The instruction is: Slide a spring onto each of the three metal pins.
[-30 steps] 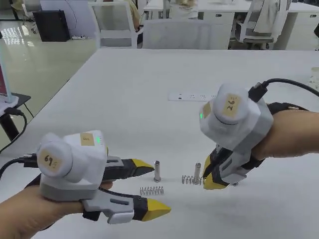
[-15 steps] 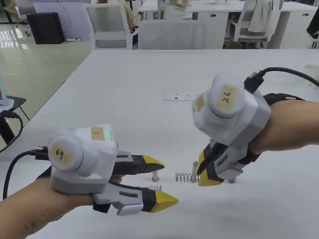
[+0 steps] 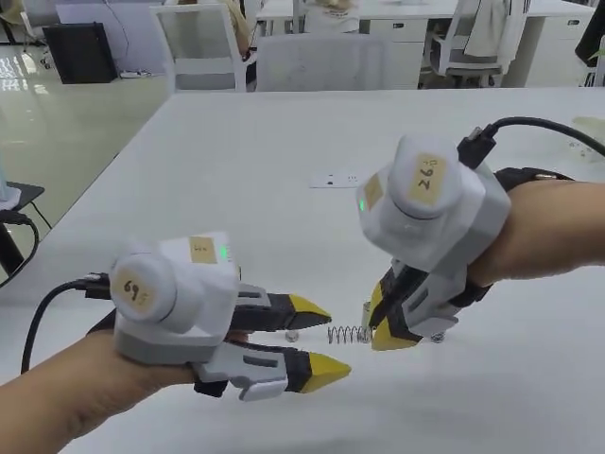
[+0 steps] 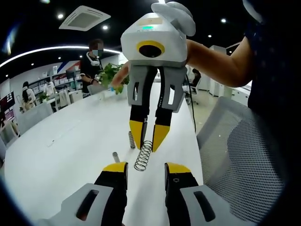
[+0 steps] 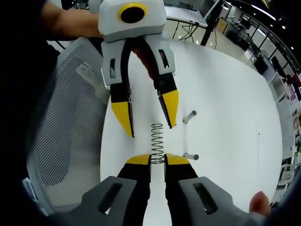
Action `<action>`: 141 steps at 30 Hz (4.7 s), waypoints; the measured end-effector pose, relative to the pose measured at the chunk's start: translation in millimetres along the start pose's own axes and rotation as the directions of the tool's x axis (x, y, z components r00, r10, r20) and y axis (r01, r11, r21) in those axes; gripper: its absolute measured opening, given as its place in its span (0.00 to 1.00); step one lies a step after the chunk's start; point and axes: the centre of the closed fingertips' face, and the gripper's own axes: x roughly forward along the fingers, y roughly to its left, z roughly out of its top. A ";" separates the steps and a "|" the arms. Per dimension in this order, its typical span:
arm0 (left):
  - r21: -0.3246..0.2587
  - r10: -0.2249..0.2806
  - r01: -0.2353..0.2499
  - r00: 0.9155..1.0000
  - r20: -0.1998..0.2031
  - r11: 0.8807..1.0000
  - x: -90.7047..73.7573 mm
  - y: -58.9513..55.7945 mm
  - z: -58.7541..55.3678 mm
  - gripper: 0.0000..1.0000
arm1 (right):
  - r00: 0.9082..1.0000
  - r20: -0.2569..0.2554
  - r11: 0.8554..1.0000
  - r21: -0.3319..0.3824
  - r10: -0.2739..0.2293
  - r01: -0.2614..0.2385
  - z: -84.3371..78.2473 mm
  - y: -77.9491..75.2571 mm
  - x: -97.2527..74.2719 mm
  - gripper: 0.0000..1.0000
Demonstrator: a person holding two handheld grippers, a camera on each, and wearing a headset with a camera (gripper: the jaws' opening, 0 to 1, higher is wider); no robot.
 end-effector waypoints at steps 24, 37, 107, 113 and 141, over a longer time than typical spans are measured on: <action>0.062 0.004 -0.005 1.000 0.005 0.998 4.5 -0.8 0.3 0.03 | 1.000 0.007 0.998 -0.055 0.011 -0.011 1.0 5.2 -1.9 0.08; 0.070 -0.016 0.016 1.000 -0.006 0.997 4.9 -6.2 -4.1 0.02 | 1.000 0.011 0.999 -0.031 0.022 -0.022 -1.1 7.4 0.6 0.12; 0.038 -0.004 0.003 1.000 0.028 0.999 5.5 -4.8 3.7 0.03 | 0.994 0.107 1.000 -0.013 0.024 -0.023 43.8 12.1 -14.9 0.08; 0.038 0.000 -0.001 1.000 0.024 0.999 5.1 -4.6 1.9 0.03 | 0.995 0.100 1.000 -0.017 0.027 -0.026 43.5 11.9 -12.9 0.08; -0.043 0.027 -0.027 1.000 0.010 0.999 -11.3 2.9 -12.7 0.26 | 0.999 0.044 1.000 -0.013 0.012 -0.012 28.0 3.1 -10.9 0.08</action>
